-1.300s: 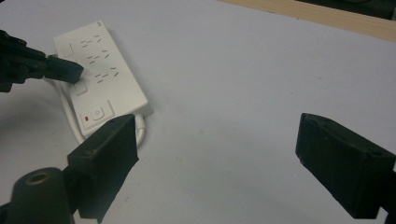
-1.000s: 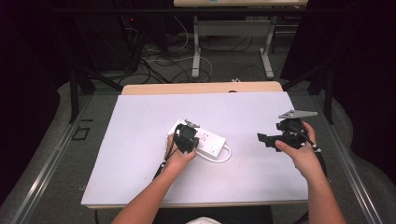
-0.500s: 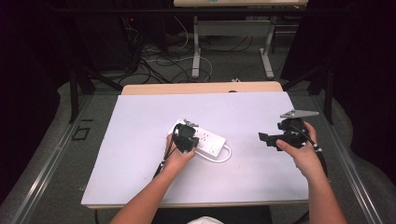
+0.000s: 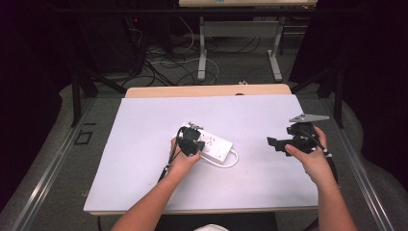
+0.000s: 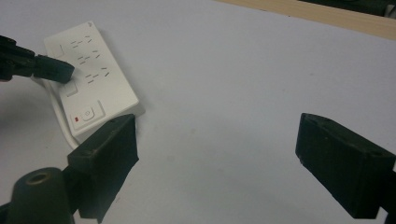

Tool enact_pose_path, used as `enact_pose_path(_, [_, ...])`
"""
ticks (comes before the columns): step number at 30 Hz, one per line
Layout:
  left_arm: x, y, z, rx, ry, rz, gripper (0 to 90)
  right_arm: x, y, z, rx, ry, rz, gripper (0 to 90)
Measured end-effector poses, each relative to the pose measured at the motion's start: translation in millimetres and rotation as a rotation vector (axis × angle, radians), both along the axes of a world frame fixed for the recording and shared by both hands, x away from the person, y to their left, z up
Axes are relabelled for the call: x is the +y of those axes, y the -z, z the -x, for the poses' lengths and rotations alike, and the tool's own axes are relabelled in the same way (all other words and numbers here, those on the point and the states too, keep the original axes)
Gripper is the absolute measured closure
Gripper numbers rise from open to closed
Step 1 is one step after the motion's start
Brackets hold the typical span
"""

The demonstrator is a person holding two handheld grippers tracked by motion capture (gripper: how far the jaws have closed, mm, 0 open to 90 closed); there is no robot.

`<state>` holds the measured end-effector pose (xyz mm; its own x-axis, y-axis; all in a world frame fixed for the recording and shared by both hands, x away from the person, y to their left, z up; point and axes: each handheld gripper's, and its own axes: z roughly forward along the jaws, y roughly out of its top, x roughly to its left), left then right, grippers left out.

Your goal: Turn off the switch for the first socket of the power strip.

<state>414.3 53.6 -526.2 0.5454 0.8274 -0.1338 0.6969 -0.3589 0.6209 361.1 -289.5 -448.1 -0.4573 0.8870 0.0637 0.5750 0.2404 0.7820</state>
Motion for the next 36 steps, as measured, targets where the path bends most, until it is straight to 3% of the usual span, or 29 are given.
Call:
enact_pose_path(5, [-1.8,-3.8,4.6,-0.014,0.002,0.005,89.9,-0.6,-0.5,-0.6,-0.003,-0.001,-0.005,12.3])
enact_pose_path(12, [-5.1,-17.1,11.7,-0.033,0.049,-0.003,89.2,3.1,-1.5,1.9,-0.009,-0.007,0.0,12.3])
enact_pose_path(16, [-6.8,-26.0,15.7,-0.036,0.063,0.016,86.8,3.9,-3.2,3.5,-0.011,-0.012,-0.001,12.3])
enact_pose_path(21, [-7.0,-38.0,19.3,-0.013,0.071,0.054,84.2,1.7,-2.0,2.8,-0.007,-0.005,-0.003,12.3])
enact_pose_path(30, [-3.1,-51.4,29.4,-0.012,0.112,0.077,74.8,0.3,-2.5,3.3,-0.01,-0.004,-0.002,12.3])
enact_pose_path(36, [0.6,-58.9,41.5,-0.038,0.142,0.09,66.7,1.6,-3.0,4.3,-0.01,-0.003,0.002,12.3])
